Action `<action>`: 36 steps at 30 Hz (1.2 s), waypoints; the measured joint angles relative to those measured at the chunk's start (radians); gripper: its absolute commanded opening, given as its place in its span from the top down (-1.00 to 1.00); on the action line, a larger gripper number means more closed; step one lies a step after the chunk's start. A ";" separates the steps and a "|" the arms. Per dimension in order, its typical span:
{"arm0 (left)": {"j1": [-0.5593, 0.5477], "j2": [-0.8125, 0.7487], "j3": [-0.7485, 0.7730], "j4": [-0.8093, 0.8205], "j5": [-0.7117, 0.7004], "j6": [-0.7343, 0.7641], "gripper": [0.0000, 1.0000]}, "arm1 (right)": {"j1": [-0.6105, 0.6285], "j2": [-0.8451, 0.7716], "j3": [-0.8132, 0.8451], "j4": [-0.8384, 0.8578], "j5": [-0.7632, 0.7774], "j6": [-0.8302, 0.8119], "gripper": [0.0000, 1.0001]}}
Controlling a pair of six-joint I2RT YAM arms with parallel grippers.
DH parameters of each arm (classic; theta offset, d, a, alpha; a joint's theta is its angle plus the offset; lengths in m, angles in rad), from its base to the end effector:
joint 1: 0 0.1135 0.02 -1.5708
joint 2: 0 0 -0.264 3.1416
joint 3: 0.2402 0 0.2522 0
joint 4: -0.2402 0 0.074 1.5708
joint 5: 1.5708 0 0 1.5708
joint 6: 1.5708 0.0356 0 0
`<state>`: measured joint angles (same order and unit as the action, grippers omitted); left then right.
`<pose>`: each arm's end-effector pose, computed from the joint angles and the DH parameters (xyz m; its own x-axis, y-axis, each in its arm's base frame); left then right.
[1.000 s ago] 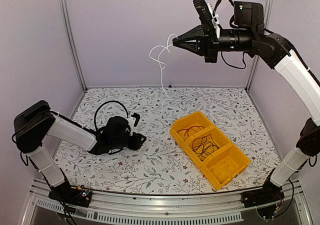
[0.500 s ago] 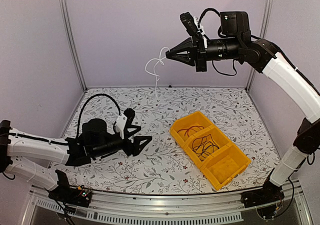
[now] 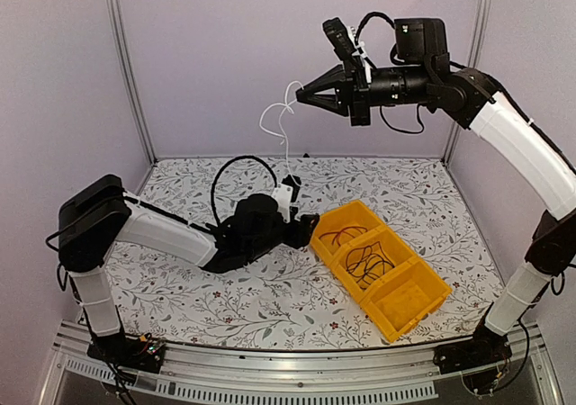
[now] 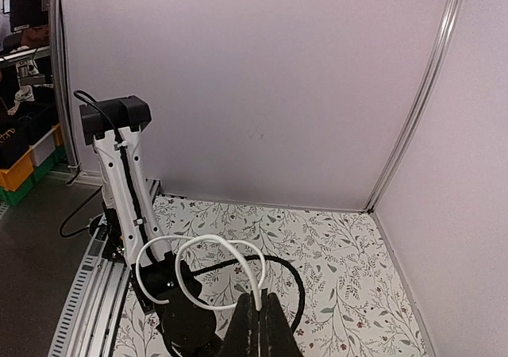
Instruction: Untangle the cables
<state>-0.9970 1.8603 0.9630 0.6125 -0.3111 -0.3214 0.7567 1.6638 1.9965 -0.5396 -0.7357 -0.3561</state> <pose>0.2255 -0.3288 0.1822 -0.3469 -0.0173 -0.9377 0.5591 0.7989 -0.2216 0.2415 0.2609 0.4924 0.2039 -0.1629 -0.9653 -0.9767 0.0335 -0.2120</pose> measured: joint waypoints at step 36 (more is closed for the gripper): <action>0.196 -0.512 -0.357 -0.051 0.095 -0.106 -0.49 | -0.321 -0.591 -0.628 -0.132 0.212 -0.166 1.00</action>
<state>-0.8005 1.3479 0.6056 0.5613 -0.2161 -0.4274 0.4358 1.0725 1.3689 -0.6716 -0.5240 -0.5217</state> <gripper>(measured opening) 0.744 0.015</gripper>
